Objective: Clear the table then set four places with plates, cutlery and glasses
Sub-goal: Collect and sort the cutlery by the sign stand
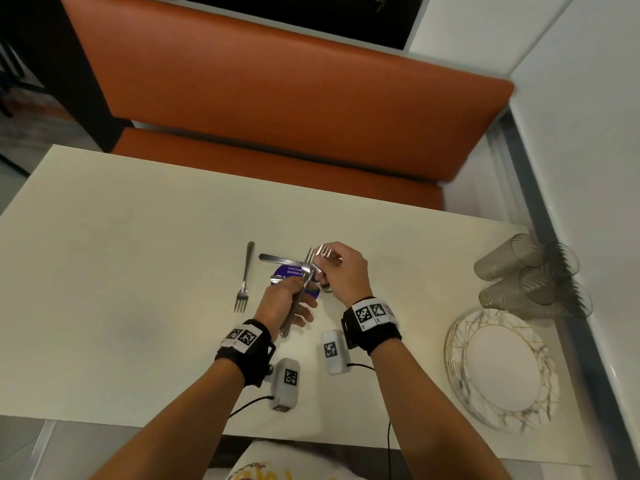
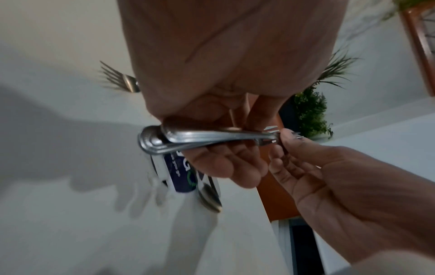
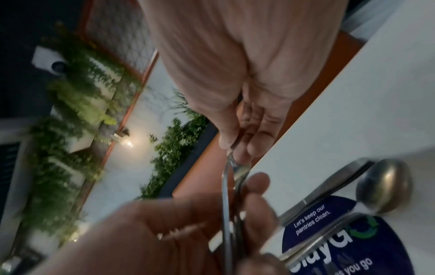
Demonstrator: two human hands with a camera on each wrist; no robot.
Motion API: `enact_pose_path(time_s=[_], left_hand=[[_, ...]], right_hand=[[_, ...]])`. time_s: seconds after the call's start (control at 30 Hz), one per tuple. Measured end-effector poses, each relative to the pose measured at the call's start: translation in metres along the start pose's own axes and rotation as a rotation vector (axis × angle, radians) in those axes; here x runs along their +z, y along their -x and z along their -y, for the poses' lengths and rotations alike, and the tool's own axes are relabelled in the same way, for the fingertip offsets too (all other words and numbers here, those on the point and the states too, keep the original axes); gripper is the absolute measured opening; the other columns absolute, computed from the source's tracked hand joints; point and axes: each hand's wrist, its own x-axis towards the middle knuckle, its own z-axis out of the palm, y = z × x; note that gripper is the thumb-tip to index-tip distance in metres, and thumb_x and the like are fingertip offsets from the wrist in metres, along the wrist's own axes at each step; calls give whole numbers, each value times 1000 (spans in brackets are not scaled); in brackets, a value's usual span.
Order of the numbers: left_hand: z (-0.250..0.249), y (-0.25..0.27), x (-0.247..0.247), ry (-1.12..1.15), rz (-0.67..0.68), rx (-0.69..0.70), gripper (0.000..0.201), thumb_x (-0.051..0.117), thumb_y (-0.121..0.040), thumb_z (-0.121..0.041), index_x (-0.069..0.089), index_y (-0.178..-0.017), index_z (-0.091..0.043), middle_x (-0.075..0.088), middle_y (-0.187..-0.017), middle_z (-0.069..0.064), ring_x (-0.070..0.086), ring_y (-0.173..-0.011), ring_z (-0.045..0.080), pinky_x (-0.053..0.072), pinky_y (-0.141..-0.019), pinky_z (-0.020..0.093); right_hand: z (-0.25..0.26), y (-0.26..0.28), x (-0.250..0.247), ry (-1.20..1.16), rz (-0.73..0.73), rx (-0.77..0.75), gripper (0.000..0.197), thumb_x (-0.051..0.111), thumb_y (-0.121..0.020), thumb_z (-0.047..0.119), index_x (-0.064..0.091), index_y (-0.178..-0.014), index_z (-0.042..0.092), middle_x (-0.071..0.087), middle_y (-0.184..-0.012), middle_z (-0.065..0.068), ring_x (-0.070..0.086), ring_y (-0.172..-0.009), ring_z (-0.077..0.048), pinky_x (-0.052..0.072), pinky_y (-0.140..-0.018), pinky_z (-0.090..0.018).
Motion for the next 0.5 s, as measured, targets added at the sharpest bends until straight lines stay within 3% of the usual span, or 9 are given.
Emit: enact_pose_path(time_s=[0.07, 0.2, 0.27, 0.37, 0.5], left_hand=[[-7, 1, -17, -3, 0, -1, 36, 43, -104, -24, 73, -106, -3, 68, -75, 15, 57, -52, 25, 40, -51, 32], [-16, 4, -49, 1, -5, 20, 38, 37, -105, -21, 71, -89, -14, 53, -66, 7, 37, -46, 17, 24, -42, 23], [-19, 4, -65, -2, -7, 25, 37, 36, -104, -18, 71, -94, -11, 46, -65, 5, 29, -46, 14, 20, -39, 21], [-19, 3, -90, -51, 3, 26, 35, 38, -105, -18, 70, -105, -5, 46, -61, 2, 29, -44, 15, 20, -35, 18], [-16, -4, -126, -172, -14, 58, 30, 40, -106, -14, 65, -91, -8, 49, -59, 2, 40, -44, 18, 27, -38, 19]], right_hand=[[7, 4, 20, 30, -14, -41, 20, 77, -85, 10, 72, -98, 24, 67, -81, 1, 70, -71, -24, 62, -67, -39], [20, 5, 57, 141, -34, -102, 39, 82, -82, 16, 66, -114, 32, 59, -101, 4, 64, -72, -11, 60, -68, -25], [26, 2, 72, 140, -1, -57, 50, 82, -83, 17, 60, -126, 30, 60, -104, 6, 65, -71, -10, 57, -67, -18], [33, -6, 90, 170, 59, -23, 33, 83, -82, 16, 71, -113, 17, 67, -87, 8, 62, -70, -2, 50, -68, -14], [42, -17, 118, 92, 101, 5, 24, 85, -79, 15, 75, -101, 12, 72, -83, 4, 66, -74, -7, 54, -71, -16]])
